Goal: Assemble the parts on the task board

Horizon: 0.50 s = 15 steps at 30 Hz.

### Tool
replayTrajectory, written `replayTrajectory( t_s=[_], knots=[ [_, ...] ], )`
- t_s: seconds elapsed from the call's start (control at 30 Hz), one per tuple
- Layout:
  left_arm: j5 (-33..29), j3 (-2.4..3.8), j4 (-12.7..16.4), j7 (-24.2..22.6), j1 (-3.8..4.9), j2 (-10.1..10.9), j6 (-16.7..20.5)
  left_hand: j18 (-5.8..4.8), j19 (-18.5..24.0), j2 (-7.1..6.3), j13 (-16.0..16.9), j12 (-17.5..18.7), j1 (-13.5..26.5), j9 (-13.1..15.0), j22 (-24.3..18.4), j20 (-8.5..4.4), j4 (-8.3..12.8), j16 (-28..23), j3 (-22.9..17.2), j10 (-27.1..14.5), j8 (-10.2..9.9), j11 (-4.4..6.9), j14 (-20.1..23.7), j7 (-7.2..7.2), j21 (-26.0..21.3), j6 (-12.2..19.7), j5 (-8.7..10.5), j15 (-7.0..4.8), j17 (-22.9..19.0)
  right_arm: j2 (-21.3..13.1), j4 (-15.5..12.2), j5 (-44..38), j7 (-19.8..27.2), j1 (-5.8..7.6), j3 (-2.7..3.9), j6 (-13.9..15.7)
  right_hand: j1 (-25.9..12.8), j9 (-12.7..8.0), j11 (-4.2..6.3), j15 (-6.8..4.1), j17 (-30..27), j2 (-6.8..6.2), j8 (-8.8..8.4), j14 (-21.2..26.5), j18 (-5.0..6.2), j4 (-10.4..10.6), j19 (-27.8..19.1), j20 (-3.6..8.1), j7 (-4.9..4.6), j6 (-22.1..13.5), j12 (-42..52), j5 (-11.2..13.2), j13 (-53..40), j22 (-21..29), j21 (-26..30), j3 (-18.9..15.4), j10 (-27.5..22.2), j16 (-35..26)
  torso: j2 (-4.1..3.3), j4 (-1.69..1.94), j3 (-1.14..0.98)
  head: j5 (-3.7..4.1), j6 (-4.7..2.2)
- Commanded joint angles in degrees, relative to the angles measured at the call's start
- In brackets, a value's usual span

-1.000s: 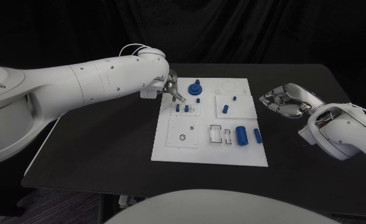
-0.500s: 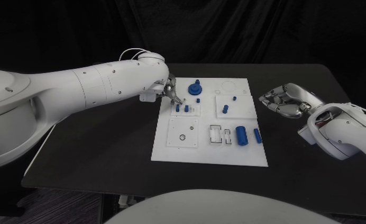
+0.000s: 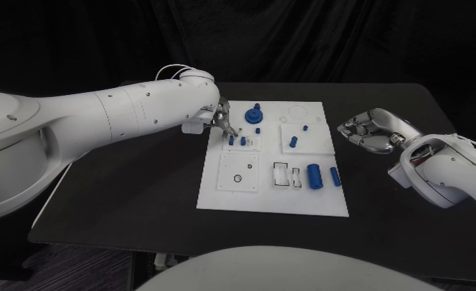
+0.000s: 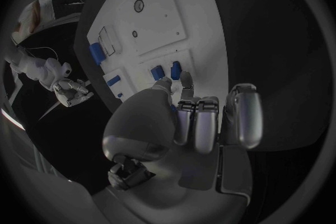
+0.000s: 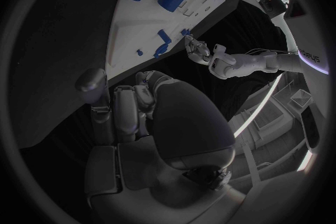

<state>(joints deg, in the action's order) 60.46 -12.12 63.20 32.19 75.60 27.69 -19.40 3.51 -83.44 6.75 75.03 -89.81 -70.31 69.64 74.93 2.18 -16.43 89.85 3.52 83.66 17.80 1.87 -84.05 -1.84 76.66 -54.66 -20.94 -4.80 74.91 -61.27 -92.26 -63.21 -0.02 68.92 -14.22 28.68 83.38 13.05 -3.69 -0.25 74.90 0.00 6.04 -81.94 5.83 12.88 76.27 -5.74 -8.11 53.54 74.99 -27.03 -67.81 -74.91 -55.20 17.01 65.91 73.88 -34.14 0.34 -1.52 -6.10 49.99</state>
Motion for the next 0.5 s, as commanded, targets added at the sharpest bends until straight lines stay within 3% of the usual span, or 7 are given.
replayTrajectory(
  t_s=[0.03, 0.2, 0.37, 0.5],
  knots=[
    [-0.39, 0.04, 0.05, -1.28, -0.19, -0.22, 0.21, -0.28, 0.56, -0.17, 14.97, -0.19, 0.05, -0.04, 10.78, 0.0, 0.05, 0.15, -0.62, 6.34, -0.57, -0.13, -5.95, -0.19, -0.27, 0.26, -1.0, 0.52, 15.09, -0.05, -0.09, -0.12, -0.52, -0.14, 0.04, -0.21, -0.04, -0.04, 0.03, 0.02, 1.63, -0.28, -0.15, -0.1, 0.72, 0.05, 0.1, -0.13, -0.09, 0.49, 0.18, -0.26, 0.06, -6.39, -0.09, 0.27, 0.41, 0.13, 0.0, -0.01, 0.0, 0.03, 0.01],
    [-0.39, 0.04, -0.04, -1.82, -0.36, -0.37, 0.49, -0.26, 0.6, -0.63, 14.97, -0.19, -0.22, -0.12, 10.76, 0.03, 0.1, 0.15, -1.73, 6.34, -1.16, -0.13, -5.95, -0.21, -0.37, 0.2, -3.04, 0.54, 15.09, -0.11, -0.14, -0.12, -0.69, -0.14, 0.04, -0.28, -0.04, -0.04, 0.03, 0.02, 1.63, -0.28, -0.15, -0.1, 0.72, 0.05, 0.1, -0.13, -0.09, 0.49, 0.18, -0.26, 0.06, -6.39, -0.09, 0.27, 0.41, 0.13, 0.0, -0.01, 0.0, 0.06, 0.01],
    [-0.39, 0.04, -0.16, -2.0, -0.53, -0.51, 0.77, -0.2, 0.76, -1.6, 14.97, -0.19, -0.77, -0.06, 10.69, 0.02, 0.18, 0.15, -3.83, 6.34, -1.87, -0.11, -5.95, -0.18, -0.68, 0.05, -6.74, 0.52, 15.09, -0.15, -0.2, -0.12, -0.81, -0.14, 0.04, -0.36, -0.01, -0.04, 0.02, 0.02, 1.57, -0.25, -0.14, -0.06, 0.75, 0.02, 0.04, -0.12, -0.09, 0.5, 0.15, -0.28, 0.11, -6.35, 0.08, 0.32, 0.36, 0.05, -0.01, 0.0, -0.01, 0.07, 0.01],
    [-0.39, 0.04, -0.2, -2.1, -0.63, -0.56, 0.88, -0.14, 0.9, -2.19, 14.97, -0.19, -0.89, 0.03, 10.61, 0.02, 0.17, 0.15, -4.99, 6.34, -2.17, -0.11, -5.95, -0.19, -0.95, -0.03, -8.1, 0.53, 15.09, -0.2, -0.23, -0.12, -0.9, -0.14, 0.04, -0.38, -0.01, -0.04, 0.02, 0.02, 1.57, -0.25, -0.14, -0.06, 0.75, 0.02, 0.04, -0.12, -0.09, 0.5, 0.15, -0.28, 0.11, -6.35, 0.08, 0.32, 0.36, 0.05, 0.0, 0.0, 0.0, 0.08, 0.01]
  ],
)
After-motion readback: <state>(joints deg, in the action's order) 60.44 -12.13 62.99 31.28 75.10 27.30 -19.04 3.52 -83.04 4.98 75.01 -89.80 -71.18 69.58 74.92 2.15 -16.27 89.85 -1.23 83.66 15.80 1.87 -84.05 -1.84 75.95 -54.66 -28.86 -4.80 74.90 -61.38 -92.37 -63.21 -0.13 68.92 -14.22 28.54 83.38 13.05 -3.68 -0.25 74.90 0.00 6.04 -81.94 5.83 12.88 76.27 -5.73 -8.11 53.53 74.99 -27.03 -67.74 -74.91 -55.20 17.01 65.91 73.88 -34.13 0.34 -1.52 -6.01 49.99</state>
